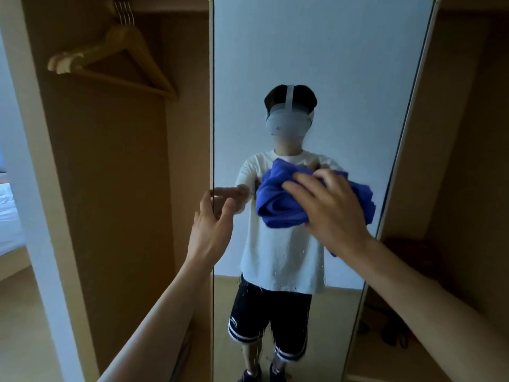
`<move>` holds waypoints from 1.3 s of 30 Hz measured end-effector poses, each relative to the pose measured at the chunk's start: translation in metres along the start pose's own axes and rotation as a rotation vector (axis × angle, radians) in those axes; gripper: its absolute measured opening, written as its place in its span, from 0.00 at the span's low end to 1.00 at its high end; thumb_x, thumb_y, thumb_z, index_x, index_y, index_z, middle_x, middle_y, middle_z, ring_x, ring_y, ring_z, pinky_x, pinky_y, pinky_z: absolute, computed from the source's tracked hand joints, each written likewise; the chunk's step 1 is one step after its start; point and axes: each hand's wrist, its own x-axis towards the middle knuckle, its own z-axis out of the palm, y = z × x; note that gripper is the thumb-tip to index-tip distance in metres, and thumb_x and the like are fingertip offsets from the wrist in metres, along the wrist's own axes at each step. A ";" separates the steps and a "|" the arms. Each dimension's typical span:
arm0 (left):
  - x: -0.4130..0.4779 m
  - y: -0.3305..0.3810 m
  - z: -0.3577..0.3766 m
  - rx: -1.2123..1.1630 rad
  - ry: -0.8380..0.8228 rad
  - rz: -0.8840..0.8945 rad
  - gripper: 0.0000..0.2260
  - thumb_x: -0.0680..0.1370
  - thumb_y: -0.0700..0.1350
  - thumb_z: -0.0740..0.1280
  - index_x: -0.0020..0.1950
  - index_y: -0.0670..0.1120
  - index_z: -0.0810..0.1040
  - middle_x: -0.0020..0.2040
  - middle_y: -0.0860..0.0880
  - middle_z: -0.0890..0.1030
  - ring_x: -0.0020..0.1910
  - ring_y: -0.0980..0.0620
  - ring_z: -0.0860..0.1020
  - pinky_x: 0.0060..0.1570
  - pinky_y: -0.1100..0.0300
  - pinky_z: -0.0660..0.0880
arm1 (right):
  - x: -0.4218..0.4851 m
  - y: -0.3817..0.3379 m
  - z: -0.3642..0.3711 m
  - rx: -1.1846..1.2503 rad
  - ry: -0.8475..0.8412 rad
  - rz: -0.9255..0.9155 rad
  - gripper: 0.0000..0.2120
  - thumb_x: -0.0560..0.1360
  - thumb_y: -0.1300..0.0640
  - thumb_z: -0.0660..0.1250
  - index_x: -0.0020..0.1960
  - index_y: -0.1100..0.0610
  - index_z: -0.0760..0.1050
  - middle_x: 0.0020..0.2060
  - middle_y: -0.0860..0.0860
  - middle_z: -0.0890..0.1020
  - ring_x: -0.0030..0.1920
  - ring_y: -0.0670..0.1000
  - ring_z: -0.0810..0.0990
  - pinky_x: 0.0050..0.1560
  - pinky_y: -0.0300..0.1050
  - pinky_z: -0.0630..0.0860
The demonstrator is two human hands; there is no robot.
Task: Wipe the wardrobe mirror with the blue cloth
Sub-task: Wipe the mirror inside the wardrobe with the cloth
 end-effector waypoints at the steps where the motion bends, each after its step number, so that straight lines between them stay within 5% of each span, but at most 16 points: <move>1: -0.001 -0.001 0.000 -0.001 0.009 0.007 0.25 0.83 0.61 0.59 0.79 0.57 0.60 0.73 0.49 0.73 0.68 0.45 0.75 0.65 0.43 0.73 | -0.013 -0.009 0.006 0.007 -0.014 -0.012 0.23 0.69 0.67 0.69 0.63 0.57 0.78 0.59 0.53 0.81 0.51 0.61 0.77 0.49 0.58 0.75; 7: -0.014 -0.005 0.004 0.005 -0.002 -0.004 0.31 0.83 0.57 0.63 0.82 0.60 0.51 0.78 0.51 0.68 0.69 0.49 0.74 0.68 0.41 0.72 | -0.070 -0.037 0.024 0.039 -0.138 -0.136 0.22 0.69 0.64 0.74 0.62 0.53 0.80 0.60 0.52 0.82 0.51 0.59 0.80 0.49 0.54 0.77; 20: -0.026 -0.003 0.026 0.089 0.067 -0.077 0.36 0.81 0.60 0.64 0.82 0.61 0.45 0.81 0.46 0.59 0.75 0.39 0.68 0.71 0.32 0.66 | 0.025 0.077 -0.043 -0.074 0.058 0.136 0.25 0.70 0.65 0.65 0.67 0.55 0.76 0.61 0.51 0.81 0.54 0.62 0.75 0.52 0.58 0.72; 23: -0.028 -0.004 0.035 0.093 0.088 -0.086 0.38 0.81 0.60 0.64 0.83 0.60 0.43 0.82 0.46 0.55 0.77 0.38 0.63 0.72 0.31 0.65 | 0.004 0.063 -0.033 -0.074 0.018 0.056 0.24 0.70 0.63 0.62 0.66 0.55 0.76 0.61 0.53 0.80 0.53 0.62 0.74 0.52 0.57 0.71; 27: -0.027 -0.004 0.039 0.121 0.103 -0.102 0.38 0.82 0.60 0.64 0.83 0.59 0.43 0.83 0.46 0.54 0.79 0.37 0.60 0.72 0.30 0.63 | -0.048 0.035 -0.013 -0.012 -0.033 -0.040 0.24 0.69 0.68 0.71 0.64 0.56 0.78 0.59 0.53 0.82 0.52 0.60 0.77 0.47 0.56 0.75; 33: -0.030 -0.002 0.037 0.181 0.107 -0.104 0.37 0.82 0.60 0.62 0.83 0.58 0.43 0.81 0.43 0.58 0.75 0.36 0.67 0.70 0.31 0.65 | -0.035 0.050 -0.020 -0.004 -0.016 -0.058 0.23 0.69 0.66 0.73 0.63 0.54 0.78 0.59 0.52 0.82 0.51 0.59 0.78 0.48 0.55 0.75; 39: -0.031 -0.002 0.033 0.205 0.105 -0.072 0.37 0.82 0.60 0.62 0.83 0.57 0.43 0.82 0.44 0.58 0.73 0.37 0.71 0.69 0.30 0.66 | 0.045 0.094 -0.048 -0.102 0.097 0.031 0.23 0.70 0.64 0.65 0.65 0.54 0.77 0.59 0.50 0.82 0.52 0.61 0.76 0.49 0.57 0.73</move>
